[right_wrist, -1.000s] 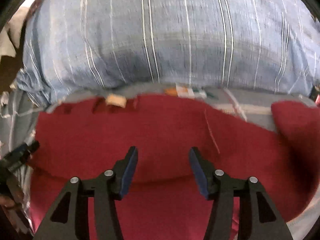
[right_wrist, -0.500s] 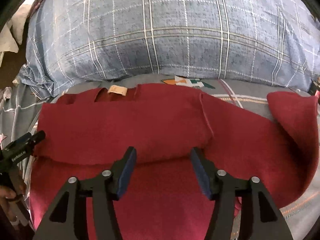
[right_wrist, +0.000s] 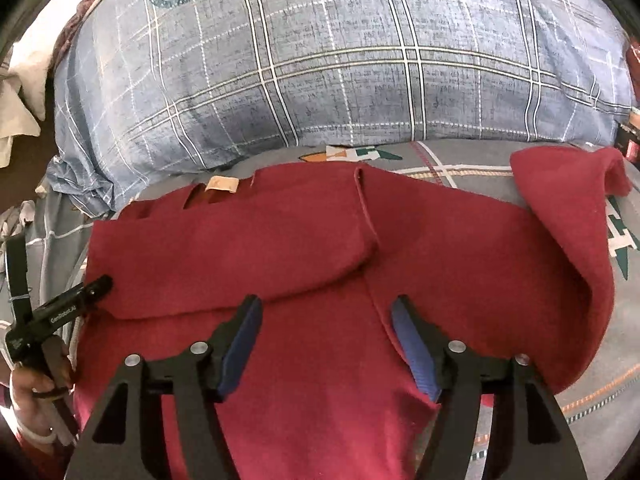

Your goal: Fold small clothes

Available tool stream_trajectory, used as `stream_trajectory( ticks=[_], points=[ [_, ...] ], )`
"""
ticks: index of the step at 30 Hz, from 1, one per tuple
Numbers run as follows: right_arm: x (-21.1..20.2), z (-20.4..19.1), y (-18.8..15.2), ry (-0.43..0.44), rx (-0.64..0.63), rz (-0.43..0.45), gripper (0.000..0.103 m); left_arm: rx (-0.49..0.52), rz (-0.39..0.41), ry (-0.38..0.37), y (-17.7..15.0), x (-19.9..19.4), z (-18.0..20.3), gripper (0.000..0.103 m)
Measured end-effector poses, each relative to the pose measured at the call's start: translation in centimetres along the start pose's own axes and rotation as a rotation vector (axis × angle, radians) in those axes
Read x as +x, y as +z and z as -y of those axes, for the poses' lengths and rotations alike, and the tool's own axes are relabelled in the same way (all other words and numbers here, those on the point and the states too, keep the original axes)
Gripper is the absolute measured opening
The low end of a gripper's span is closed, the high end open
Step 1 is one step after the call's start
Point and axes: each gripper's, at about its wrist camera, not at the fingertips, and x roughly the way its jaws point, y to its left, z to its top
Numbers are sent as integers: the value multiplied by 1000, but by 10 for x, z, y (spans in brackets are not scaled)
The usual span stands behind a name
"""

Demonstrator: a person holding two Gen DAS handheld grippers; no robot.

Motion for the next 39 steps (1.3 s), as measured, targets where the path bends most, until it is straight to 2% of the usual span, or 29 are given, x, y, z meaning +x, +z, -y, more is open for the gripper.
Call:
stream_trajectory(
  ticks=[4, 7, 12, 13, 14, 15, 16, 18, 20, 24, 28, 29, 30, 31, 32, 34, 38, 39],
  points=[
    [-1, 0, -3, 9, 0, 37, 70, -11, 12, -33, -1, -4, -2, 88],
    [-1, 4, 3, 12, 35, 68, 69, 1, 0, -26, -2, 0, 0, 88],
    [16, 0, 28, -78, 6, 71, 67, -1, -21, -21, -1, 8, 0, 88],
    [20, 1, 32, -85, 6, 68, 58, -1, -19, -20, 0, 8, 0, 88],
    [27, 2, 37, -87, 5, 53, 35, 0, -18, -17, 1, 8, 0, 88],
    [35, 3, 41, -78, 2, 26, 25, -1, -19, -17, 1, 8, -1, 88],
    [41, 3, 43, -85, -1, 2, 21, -3, -22, -21, 2, 8, -2, 88],
    [34, 0, 44, -79, -28, 21, 10, -18, -15, -26, 6, 6, -7, 88],
    [18, -1, 42, -25, -35, 49, 8, -47, 2, -24, 9, 2, -16, 88],
    [-8, 4, 38, -2, -21, 88, 7, -129, -3, 25, 13, 2, -41, 88],
    [4, 14, 32, -146, 3, 33, 15, -226, -31, 72, 13, 7, -66, 88],
    [2, 14, 31, -136, 19, 36, 21, -246, -33, 75, 14, 6, -68, 88],
    [-3, 11, 31, -106, 30, 50, 27, -259, -32, 83, 14, 6, -72, 88],
    [-10, 5, 31, -70, 30, 75, 41, -261, -29, 99, 15, 5, -74, 88],
    [-16, -7, 32, -28, 11, 108, 50, -261, -26, 114, 16, 5, -74, 88],
    [-15, -46, 35, 78, -80, 120, 54, -267, -25, 124, 17, 3, -77, 88],
    [17, -133, 47, 305, -216, 50, 54, -286, -22, 127, 18, 1, -85, 88],
    [25, -150, 50, 333, -238, 38, 53, -292, -11, 139, 19, -2, -89, 88]
  ],
)
